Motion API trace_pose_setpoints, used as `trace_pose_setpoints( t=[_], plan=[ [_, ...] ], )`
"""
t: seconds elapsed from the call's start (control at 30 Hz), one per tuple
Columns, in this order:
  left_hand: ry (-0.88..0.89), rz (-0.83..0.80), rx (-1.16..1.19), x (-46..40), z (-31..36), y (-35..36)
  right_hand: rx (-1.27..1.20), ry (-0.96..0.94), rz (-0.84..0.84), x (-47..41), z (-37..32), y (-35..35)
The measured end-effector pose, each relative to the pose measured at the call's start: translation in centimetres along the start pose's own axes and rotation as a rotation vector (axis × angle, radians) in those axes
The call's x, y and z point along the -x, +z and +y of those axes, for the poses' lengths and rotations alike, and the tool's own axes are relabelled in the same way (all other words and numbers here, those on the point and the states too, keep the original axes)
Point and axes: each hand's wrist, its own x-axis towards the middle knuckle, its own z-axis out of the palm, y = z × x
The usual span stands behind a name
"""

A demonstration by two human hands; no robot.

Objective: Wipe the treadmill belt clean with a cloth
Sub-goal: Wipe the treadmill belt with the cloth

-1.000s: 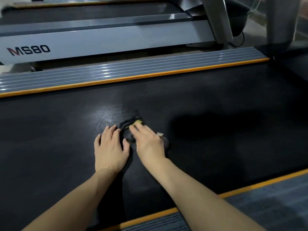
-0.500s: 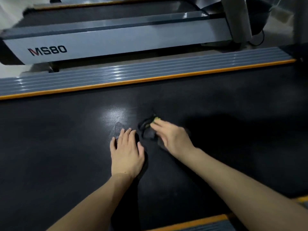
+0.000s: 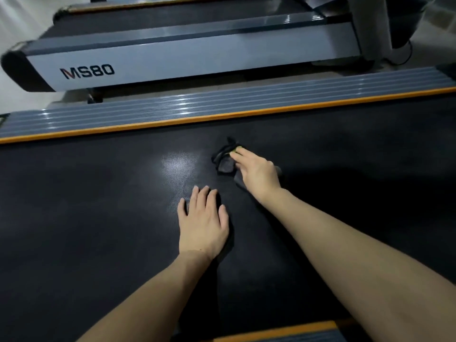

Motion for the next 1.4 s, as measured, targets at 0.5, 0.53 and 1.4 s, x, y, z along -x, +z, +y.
trace_pose_setpoints(
  t=[0.5,0.53,1.4],
  plan=[
    [0.188,-0.134,0.082,6.4,-1.6,-3.7,0.039,-0.048,-0.096,17.2,-0.6,-8.4],
    [0.199,-0.169,0.039,7.3,-1.7,-3.7,0.067,0.039,-0.063,17.1,0.4,-9.2],
    [0.056,-0.498,-0.121,7.8,1.1,-4.5,0.137,0.373,-0.174,17.0,-5.5,-6.4]
  ],
)
